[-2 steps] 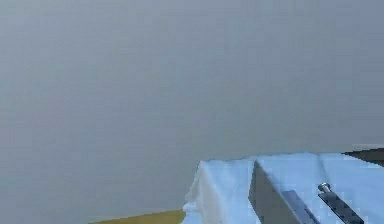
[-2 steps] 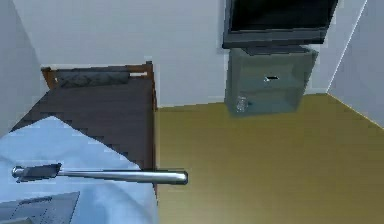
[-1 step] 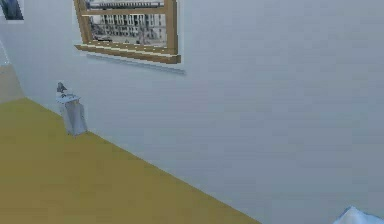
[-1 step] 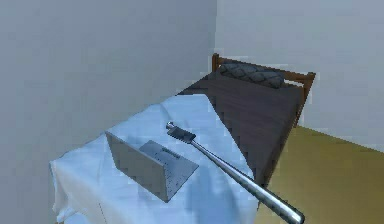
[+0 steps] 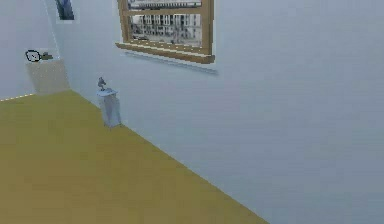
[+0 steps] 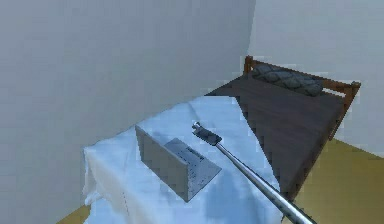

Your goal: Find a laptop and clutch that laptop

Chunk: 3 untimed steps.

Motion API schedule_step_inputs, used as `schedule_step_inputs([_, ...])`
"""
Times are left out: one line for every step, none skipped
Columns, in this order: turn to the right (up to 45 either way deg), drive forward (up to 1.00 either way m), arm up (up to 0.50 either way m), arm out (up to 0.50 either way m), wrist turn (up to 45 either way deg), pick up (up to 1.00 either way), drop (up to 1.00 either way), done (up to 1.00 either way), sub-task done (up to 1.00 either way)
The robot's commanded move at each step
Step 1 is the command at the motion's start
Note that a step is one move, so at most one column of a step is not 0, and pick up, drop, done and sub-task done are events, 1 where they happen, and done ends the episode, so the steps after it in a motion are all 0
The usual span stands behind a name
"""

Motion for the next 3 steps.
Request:
schedule_step_inputs([0.0,0.00,0.50,0.00,0.0,0.00,0.00,0.00,0.00])
schedule_step_inputs([0.0,0.00,0.12,0.00,0.0,0.00,0.00,0.00,0.00])
schedule_step_inputs([0.0,0.00,0.00,0.26,0.0,0.00,0.00,0.00,0.00])
